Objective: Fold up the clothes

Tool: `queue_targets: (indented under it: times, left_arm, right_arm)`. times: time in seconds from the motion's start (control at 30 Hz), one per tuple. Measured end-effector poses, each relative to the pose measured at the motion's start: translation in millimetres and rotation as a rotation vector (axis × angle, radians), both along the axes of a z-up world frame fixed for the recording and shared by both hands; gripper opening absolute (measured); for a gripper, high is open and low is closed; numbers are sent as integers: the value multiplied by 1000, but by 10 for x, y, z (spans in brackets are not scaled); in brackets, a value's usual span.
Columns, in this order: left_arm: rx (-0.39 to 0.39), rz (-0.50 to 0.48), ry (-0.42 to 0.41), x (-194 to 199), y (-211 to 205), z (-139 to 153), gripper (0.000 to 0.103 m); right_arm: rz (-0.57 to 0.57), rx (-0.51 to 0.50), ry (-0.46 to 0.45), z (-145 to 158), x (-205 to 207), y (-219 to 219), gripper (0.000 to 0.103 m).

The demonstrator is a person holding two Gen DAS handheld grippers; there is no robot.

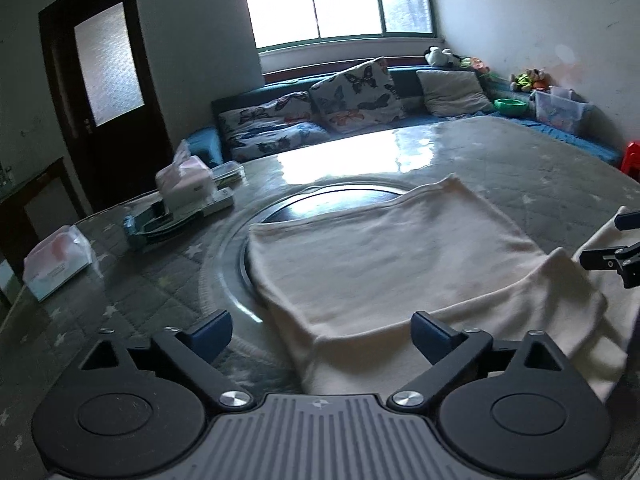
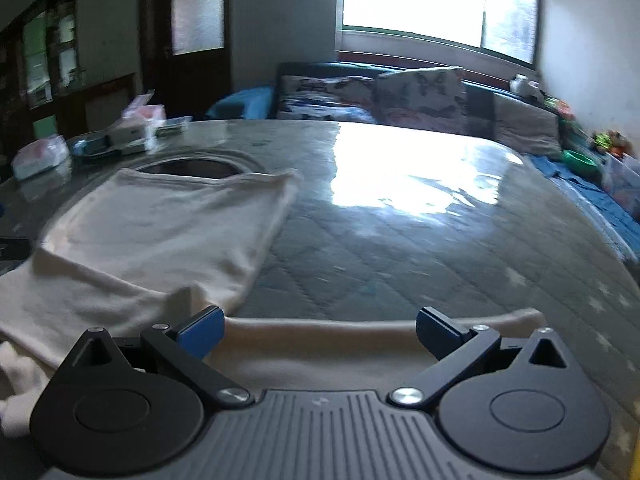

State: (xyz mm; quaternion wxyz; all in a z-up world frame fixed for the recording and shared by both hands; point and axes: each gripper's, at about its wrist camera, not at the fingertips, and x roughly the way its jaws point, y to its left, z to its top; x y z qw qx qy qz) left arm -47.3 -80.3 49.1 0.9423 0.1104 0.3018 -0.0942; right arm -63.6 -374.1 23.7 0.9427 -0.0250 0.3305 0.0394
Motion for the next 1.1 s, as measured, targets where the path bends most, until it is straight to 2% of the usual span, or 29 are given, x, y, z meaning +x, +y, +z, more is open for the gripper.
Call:
queue_targets:
  times: [0.4, 0.53, 0.57, 0.7, 0.8, 0.87, 1.1]
  left_arm:
    - [14, -84, 7, -28, -318, -62, 103]
    - [11, -77, 20, -5, -311, -83, 103]
    - [11, -74, 22, -1, -303, -87, 103]
    - [11, -66, 26, 10, -277, -104, 103]
    - [12, -65, 29, 9, -269, -119, 103]
    - [12, -64, 32, 5, -266, -129, 103]
    - [9, -50, 32, -1, -219, -132, 103]
  right_arm:
    - [-295, 30, 5, -112, -230, -850, 103]
    - [-335, 60, 17, -163, -255, -997, 102]
    - [-340, 66, 19, -175, -258, -1015, 97]
    - [-348, 73, 20, -198, -263, -1055, 88]
    - [-355, 70, 16, -182, -269, -1067, 77]
    - [-360, 76, 14, -167, -268, -1073, 62]
    - [-357, 101, 17, -118, -277, -1101, 30]
